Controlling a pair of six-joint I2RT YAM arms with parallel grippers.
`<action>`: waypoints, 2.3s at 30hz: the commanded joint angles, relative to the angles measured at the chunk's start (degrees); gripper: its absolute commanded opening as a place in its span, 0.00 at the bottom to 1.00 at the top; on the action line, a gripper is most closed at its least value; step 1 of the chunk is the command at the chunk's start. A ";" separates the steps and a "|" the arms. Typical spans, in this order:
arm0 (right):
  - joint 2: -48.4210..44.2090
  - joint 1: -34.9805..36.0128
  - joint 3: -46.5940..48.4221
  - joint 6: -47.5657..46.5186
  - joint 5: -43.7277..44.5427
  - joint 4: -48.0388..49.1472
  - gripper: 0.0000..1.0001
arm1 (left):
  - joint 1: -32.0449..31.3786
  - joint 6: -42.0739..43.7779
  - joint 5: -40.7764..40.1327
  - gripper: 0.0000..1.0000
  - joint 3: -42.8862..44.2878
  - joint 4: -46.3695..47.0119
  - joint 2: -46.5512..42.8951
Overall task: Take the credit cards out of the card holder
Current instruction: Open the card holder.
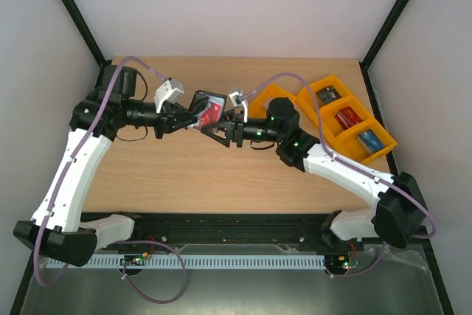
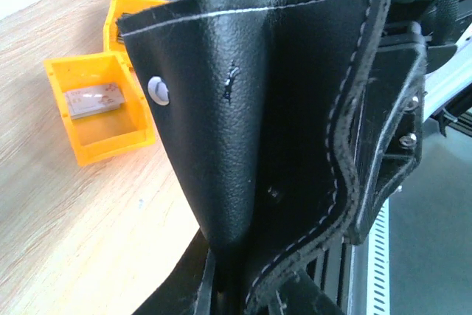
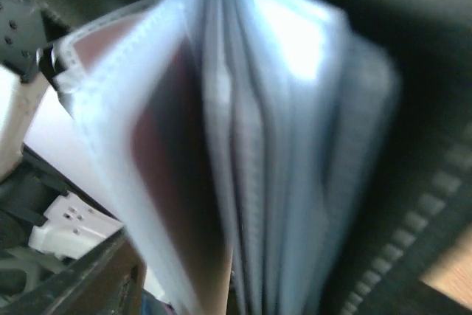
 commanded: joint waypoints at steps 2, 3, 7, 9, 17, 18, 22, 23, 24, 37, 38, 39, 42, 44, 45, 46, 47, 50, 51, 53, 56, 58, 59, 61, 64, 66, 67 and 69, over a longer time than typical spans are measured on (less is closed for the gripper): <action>-3.07 -0.27 -1.57 0.65 2.10 6.63 0.43 | 1.60 0.06 7.75 0.02 0.28 -0.73 -1.45; -3.16 -0.33 -1.72 0.72 2.78 6.84 0.32 | 1.72 0.24 7.98 0.02 0.09 -0.83 -1.49; -3.26 -0.66 -1.81 2.40 5.25 6.99 0.02 | 2.50 -1.01 9.40 0.02 -0.97 0.45 -1.72; -3.32 -0.78 -1.74 2.71 5.69 6.81 0.02 | 3.50 -4.73 8.40 0.13 -1.81 3.31 -2.00; -1.21 0.79 8.00 -3.58 22.97 -19.58 0.02 | 9.61 -19.43 -13.99 0.69 -7.73 17.91 -3.09; 0.25 1.48 10.61 -3.86 27.82 -24.84 0.02 | 10.14 -20.63 -19.01 0.71 -8.73 19.60 -3.02; 9.74 5.59 23.54 -5.01 52.63 -50.27 0.02 | 12.33 -20.62 -31.35 0.75 -11.70 23.01 -2.34; 12.89 7.43 26.85 -5.99 60.61 -55.45 0.02 | 12.37 -19.50 -30.58 0.76 -12.11 22.87 -2.50; 16.47 9.18 30.26 -6.85 67.94 -60.67 0.02 | 12.30 -18.64 -28.63 0.77 -12.59 22.43 -2.72; 29.07 14.19 42.67 -10.38 53.10 -61.79 0.02 | 9.83 -30.11 -4.38 0.33 -22.14 26.13 -4.51; 28.67 13.94 42.52 -10.03 50.08 -60.52 0.01 | 9.82 -32.29 -4.43 0.29 -23.70 27.65 -4.69; 28.39 13.77 42.47 -9.64 47.14 -59.48 0.02 | 9.89 -34.78 -4.48 0.25 -25.41 29.42 -4.93; 27.63 13.35 42.01 -8.16 40.24 -55.78 0.02 | 9.87 -40.34 -1.78 0.22 -29.07 33.46 -5.19; 27.67 13.27 42.41 -7.47 38.27 -54.56 0.02 | 9.71 -43.15 0.62 0.22 -30.33 35.45 -5.19; 27.59 13.26 42.60 -7.39 37.58 -54.09 0.02 | 9.59 -43.44 0.71 0.22 -30.51 35.94 -5.11; 27.33 13.28 42.40 -7.45 36.73 -53.32 0.02 | 9.56 -43.32 -0.18 0.23 -30.59 36.06 -5.09; 26.73 13.26 41.93 -7.61 35.35 -52.18 0.02 | 9.60 -42.57 -2.12 0.23 -30.46 35.53 -5.10; 23.82 12.45 38.74 -7.99 29.84 -47.44 0.02 | 10.56 -40.08 -10.25 0.24 -30.17 32.95 -5.24; 22.51 11.92 37.31 -8.00 28.14 -44.96 0.02 | 11.13 -39.64 -11.35 0.24 -30.24 32.73 -5.27; 19.89 10.52 33.23 -7.81 24.50 -40.84 0.02 | 11.74 -38.89 -10.33 0.25 -30.34 32.74 -5.44; 15.89 8.86 27.30 -7.44 18.98 -34.46 0.02 | 11.68 -38.89 -3.88 0.29 -30.37 32.96 -5.53; 14.15 8.44 25.39 -7.38 15.32 -31.18 0.02 | 11.65 -39.96 0.34 0.31 -30.82 33.71 -5.55; 13.47 8.43 24.96 -7.58 13.90 -30.21 0.02 | 11.52 -40.38 3.08 0.31 -30.99 34.06 -5.61; 12.56 8.38 24.49 -8.25 12.15 -29.09 0.02 | 11.03 -40.26 7.06 0.33 -30.54 34.14 -5.62; 11.70 8.27 23.70 -9.28 9.88 -27.46 0.02 | 10.18 -39.90 11.95 0.37 -30.01 34.24 -5.63; 10.95 7.92 22.47 -9.69 7.42 -25.27 0.02 | 10.09 -39.81 12.54 0.39 -29.84 34.11 -5.75; 10.45 7.67 21.72 -9.62 5.83 -23.86 0.02 | 10.09 -39.31 12.77 0.38 -29.71 33.68 -5.80; 9.65 7.21 20.04 -8.68 3.81 -19.35 0.02 | 9.98 -38.23 15.24 0.36 -28.86 32.77 -5.76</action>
